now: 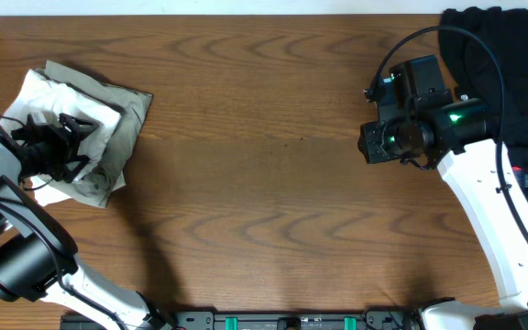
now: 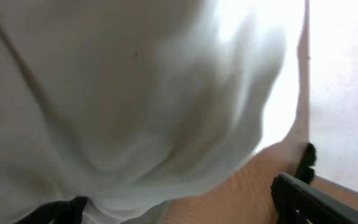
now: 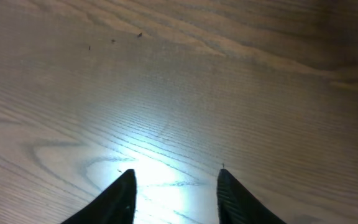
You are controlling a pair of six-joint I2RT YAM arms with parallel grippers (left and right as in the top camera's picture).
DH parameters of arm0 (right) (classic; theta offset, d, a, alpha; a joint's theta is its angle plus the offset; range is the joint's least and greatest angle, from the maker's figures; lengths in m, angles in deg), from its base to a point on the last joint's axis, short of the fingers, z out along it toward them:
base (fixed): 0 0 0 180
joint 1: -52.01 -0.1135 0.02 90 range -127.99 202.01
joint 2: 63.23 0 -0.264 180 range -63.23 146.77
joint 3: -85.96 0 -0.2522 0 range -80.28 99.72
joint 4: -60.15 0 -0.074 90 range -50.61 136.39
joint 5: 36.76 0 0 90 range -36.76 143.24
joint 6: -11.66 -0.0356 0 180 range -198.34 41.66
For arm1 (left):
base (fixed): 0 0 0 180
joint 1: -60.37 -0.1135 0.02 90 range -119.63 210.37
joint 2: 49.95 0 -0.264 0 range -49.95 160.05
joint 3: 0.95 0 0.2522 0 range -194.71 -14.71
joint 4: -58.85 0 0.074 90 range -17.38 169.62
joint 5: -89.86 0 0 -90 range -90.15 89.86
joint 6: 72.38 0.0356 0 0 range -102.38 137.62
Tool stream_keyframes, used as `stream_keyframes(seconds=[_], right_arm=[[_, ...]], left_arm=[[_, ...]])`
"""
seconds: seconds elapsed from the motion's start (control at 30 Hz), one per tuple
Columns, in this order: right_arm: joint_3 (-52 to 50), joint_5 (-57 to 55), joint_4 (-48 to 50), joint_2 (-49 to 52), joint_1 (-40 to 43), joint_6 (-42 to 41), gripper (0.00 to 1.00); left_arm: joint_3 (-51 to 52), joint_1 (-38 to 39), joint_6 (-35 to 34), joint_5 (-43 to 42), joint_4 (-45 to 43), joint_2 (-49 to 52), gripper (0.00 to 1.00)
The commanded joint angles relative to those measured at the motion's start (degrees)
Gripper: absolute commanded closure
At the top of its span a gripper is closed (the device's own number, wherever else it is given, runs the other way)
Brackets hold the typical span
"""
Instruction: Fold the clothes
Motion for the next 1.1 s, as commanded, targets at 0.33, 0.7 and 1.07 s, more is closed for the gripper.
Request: stream_keyframes(seconds=[0.33,0.7,1.07], right_arm=[[-0.07,-0.42,5.40,0.13,0.44,0.63,0.01],[-0.04,-13.75,19.02,0.13,0.96,0.15,0.01],[-0.07,-11.50,16.50,-6.23,3.91,-5.11,0.01]], left_arm=[[1.09,16.35,10.10,16.59,5.88,-26.14,0.02],[1.11,40.09,10.08,33.27,8.68,-36.83,0.02],[1.07,41.99,10.62,32.61,14.47,-39.65,0.02]])
